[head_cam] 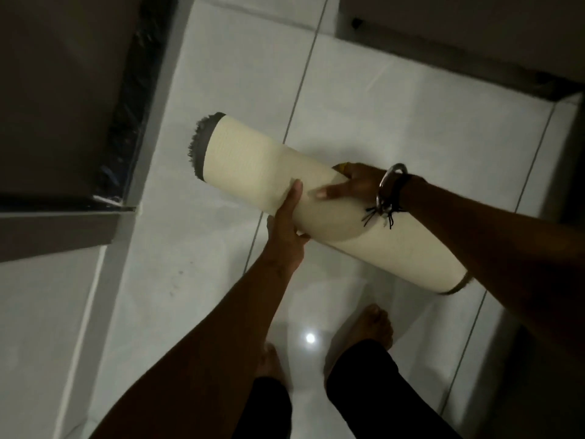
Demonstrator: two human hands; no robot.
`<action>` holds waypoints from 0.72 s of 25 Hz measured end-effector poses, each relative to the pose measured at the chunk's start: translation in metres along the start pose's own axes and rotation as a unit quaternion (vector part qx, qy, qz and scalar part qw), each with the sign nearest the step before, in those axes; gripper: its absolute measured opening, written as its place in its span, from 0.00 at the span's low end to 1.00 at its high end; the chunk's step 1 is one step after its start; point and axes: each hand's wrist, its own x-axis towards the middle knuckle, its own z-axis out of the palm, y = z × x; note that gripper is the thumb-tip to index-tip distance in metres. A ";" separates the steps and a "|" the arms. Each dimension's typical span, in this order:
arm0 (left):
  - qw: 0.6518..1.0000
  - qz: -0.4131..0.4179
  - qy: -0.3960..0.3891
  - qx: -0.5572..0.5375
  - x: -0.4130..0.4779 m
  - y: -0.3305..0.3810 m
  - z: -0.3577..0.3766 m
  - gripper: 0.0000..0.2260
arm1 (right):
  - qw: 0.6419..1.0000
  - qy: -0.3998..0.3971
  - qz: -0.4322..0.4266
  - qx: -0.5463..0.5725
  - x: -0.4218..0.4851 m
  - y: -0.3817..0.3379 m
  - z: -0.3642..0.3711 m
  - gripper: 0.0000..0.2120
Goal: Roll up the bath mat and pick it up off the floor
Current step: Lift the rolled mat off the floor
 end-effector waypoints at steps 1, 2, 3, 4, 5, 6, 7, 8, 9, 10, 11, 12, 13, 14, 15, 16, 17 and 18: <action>0.999 0.020 0.005 0.025 -0.020 0.029 0.003 0.35 | 0.999 -0.008 -0.023 0.037 -0.018 -0.023 -0.006 0.39; 0.998 0.044 0.007 0.050 -0.039 0.059 0.007 0.34 | 0.997 -0.013 -0.042 0.071 -0.035 -0.049 -0.012 0.36; 0.994 0.074 -0.005 0.076 -0.059 0.093 0.016 0.32 | 0.993 -0.020 -0.062 0.099 -0.053 -0.079 -0.025 0.34; 0.990 0.098 -0.028 0.102 -0.078 0.126 0.023 0.30 | 0.989 -0.026 -0.079 0.121 -0.071 -0.106 -0.036 0.35; 0.983 0.116 -0.060 0.127 -0.094 0.162 0.031 0.30 | 0.986 -0.022 -0.095 0.134 -0.088 -0.133 -0.050 0.38; 0.977 0.126 -0.096 0.146 -0.110 0.202 0.038 0.32 | 0.984 -0.015 -0.112 0.136 -0.106 -0.163 -0.069 0.41; 0.969 0.127 -0.132 0.163 -0.123 0.239 0.041 0.31 | 0.981 -0.015 -0.135 0.135 -0.121 -0.190 -0.086 0.41; 0.962 0.129 -0.163 0.175 -0.133 0.273 0.046 0.28 | 0.977 -0.022 -0.165 0.132 -0.133 -0.213 -0.104 0.40; 0.955 0.130 -0.190 0.185 -0.139 0.303 0.050 0.26 | 0.973 -0.032 -0.190 0.127 -0.143 -0.236 -0.121 0.39; 0.950 0.139 -0.201 0.195 -0.139 0.336 0.061 0.27 | 0.969 -0.034 -0.211 0.121 -0.148 -0.263 -0.142 0.39; 0.947 0.144 -0.206 0.202 -0.136 0.363 0.072 0.33 | 0.964 -0.037 -0.233 0.119 -0.149 -0.287 -0.160 0.40; 0.944 0.151 -0.207 0.208 -0.130 0.389 0.083 0.40 | 0.957 -0.044 -0.258 0.121 -0.144 -0.311 -0.178 0.40; 0.939 0.166 -0.211 0.217 -0.117 0.416 0.095 0.45 | 0.949 -0.053 -0.285 0.119 -0.134 -0.335 -0.198 0.40; 0.931 0.178 -0.217 0.232 -0.104 0.441 0.107 0.48 | 0.944 -0.056 -0.304 0.114 -0.125 -0.356 -0.216 0.39; 0.924 0.188 -0.224 0.247 -0.086 0.469 0.120 0.49 | 0.942 -0.054 -0.311 0.114 -0.114 -0.378 -0.235 0.39; 0.914 0.198 -0.233 0.266 -0.063 0.503 0.137 0.48 | 0.940 -0.047 -0.314 0.126 -0.097 -0.398 -0.258 0.39; 0.908 0.209 -0.237 0.274 -0.037 0.535 0.151 0.47 | 0.938 -0.037 -0.313 0.146 -0.074 -0.416 -0.282 0.39; 0.903 0.221 -0.238 0.279 -0.018 0.558 0.165 0.44 | 0.936 -0.020 -0.311 0.160 -0.060 -0.430 -0.303 0.38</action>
